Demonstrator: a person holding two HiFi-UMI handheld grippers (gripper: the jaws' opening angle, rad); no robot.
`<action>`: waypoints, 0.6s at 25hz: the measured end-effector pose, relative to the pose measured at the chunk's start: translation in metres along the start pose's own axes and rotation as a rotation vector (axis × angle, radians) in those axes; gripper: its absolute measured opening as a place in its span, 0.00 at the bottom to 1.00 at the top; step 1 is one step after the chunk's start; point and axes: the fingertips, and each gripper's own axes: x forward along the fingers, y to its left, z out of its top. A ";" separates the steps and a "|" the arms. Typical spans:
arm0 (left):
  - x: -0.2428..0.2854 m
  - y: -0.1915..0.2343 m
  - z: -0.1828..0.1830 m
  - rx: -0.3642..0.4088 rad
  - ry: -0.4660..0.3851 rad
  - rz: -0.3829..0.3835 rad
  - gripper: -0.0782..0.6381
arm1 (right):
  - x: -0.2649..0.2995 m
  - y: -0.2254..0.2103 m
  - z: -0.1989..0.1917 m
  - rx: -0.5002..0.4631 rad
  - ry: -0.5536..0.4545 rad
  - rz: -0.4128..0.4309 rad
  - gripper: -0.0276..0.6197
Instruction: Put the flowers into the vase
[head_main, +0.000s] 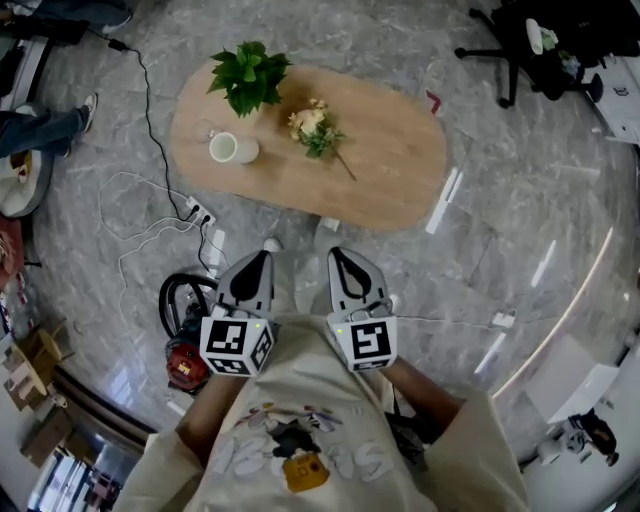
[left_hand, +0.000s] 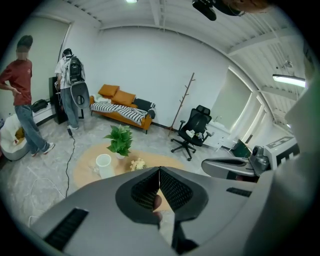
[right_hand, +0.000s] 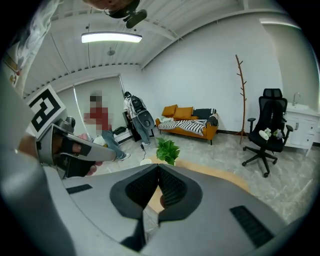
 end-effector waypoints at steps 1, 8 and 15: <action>0.007 0.001 -0.001 0.001 0.006 0.004 0.12 | 0.006 -0.006 -0.004 -0.004 0.013 0.004 0.05; 0.047 0.018 -0.017 -0.039 0.054 0.012 0.12 | 0.055 -0.011 -0.030 -0.125 0.105 0.089 0.05; 0.095 0.047 -0.022 -0.068 0.041 0.023 0.12 | 0.107 -0.027 -0.048 -0.149 0.152 0.078 0.05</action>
